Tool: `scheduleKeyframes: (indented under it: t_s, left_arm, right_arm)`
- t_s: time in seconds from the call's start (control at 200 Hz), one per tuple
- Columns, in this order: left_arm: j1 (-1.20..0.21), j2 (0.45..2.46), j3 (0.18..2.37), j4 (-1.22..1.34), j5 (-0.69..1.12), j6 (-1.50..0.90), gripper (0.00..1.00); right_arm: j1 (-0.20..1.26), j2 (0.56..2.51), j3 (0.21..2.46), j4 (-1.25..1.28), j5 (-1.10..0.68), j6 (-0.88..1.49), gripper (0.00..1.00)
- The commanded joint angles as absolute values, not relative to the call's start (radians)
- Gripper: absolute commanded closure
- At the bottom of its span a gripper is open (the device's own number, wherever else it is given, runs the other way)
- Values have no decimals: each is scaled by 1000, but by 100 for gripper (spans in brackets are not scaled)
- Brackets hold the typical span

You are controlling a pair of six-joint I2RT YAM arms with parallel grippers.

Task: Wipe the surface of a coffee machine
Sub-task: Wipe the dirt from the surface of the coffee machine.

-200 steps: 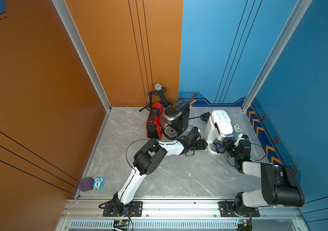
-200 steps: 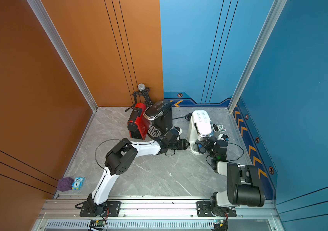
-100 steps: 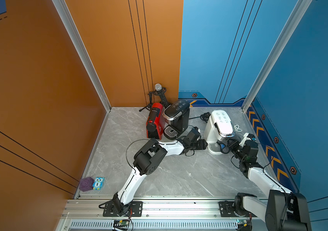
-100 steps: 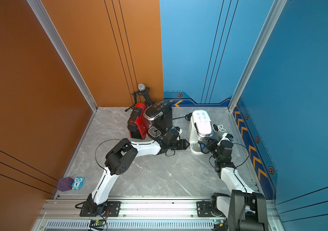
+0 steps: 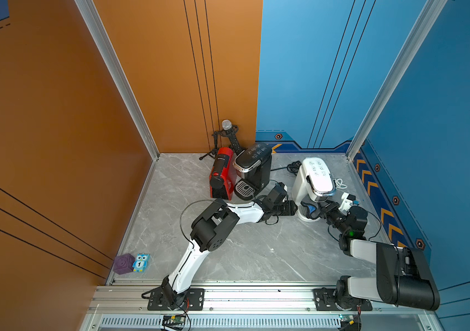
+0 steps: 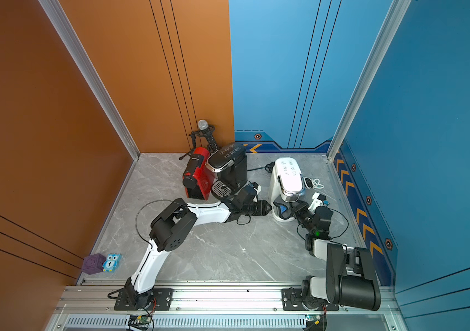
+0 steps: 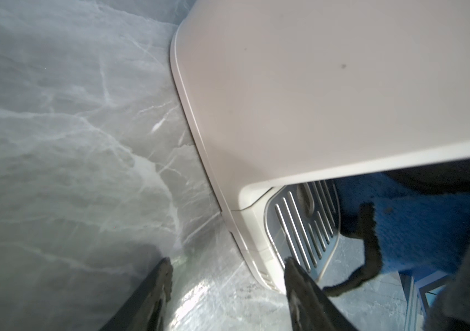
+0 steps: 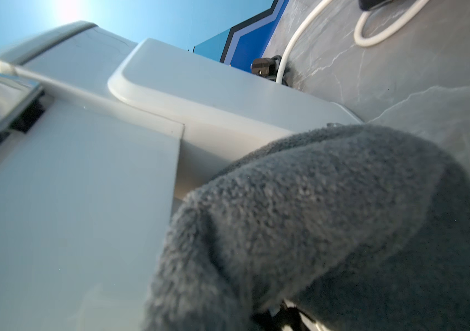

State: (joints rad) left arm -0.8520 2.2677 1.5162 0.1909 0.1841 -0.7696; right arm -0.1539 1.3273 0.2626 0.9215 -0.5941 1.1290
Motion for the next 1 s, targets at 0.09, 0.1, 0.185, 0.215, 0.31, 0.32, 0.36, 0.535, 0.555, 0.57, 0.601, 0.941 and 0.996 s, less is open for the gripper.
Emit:
scheduleKeyframes:
  t_s: [0.09, 0.1, 0.185, 0.215, 0.31, 0.32, 0.36, 0.535, 0.555, 0.57, 0.601, 0.941, 0.996]
  left_arm:
    - [-865, 2317, 1483, 25, 188, -762, 36]
    - [-865, 2317, 1483, 25, 186, -762, 36]
    - [-865, 2317, 1482, 25, 186, -762, 36]
    - [-865, 2318, 1480, 25, 187, -761, 36]
    - [-867, 2318, 1481, 25, 190, -763, 36]
    - [-867, 2318, 1481, 25, 191, -762, 36]
    - [-867, 2314, 1480, 25, 191, -762, 36]
    - [-870, 2276, 1456, 25, 202, -758, 35]
    - [-870, 2268, 1450, 24, 204, -757, 35]
    - [-870, 2261, 1444, 24, 208, -755, 35]
    - [-870, 2243, 1433, 26, 218, -749, 35]
    - [-800, 1939, 1140, 120, 482, -719, 32]
    - [-769, 1892, 1084, 187, 574, -760, 32]
  right_arm:
    - [-162, 1101, 261, 799, -660, 1122, 100]
    - [-163, 1091, 261, 786, -661, 1118, 100]
    - [-189, 1020, 248, 713, -665, 1102, 100]
    - [-201, 1001, 243, 696, -672, 1103, 100]
    - [-250, 963, 237, 642, -704, 1101, 100]
    - [-257, 958, 236, 638, -707, 1102, 100]
    - [-284, 943, 236, 628, -721, 1107, 100]
    - [-353, 844, 296, 479, -762, 1059, 100]
    - [-353, 829, 313, 443, -762, 1039, 100]
    - [-352, 819, 325, 422, -764, 1023, 100]
    - [-352, 802, 351, 380, -773, 997, 100]
    - [-68, 755, 693, -23, -825, 617, 100]
    - [46, 769, 743, -119, -774, 518, 100]
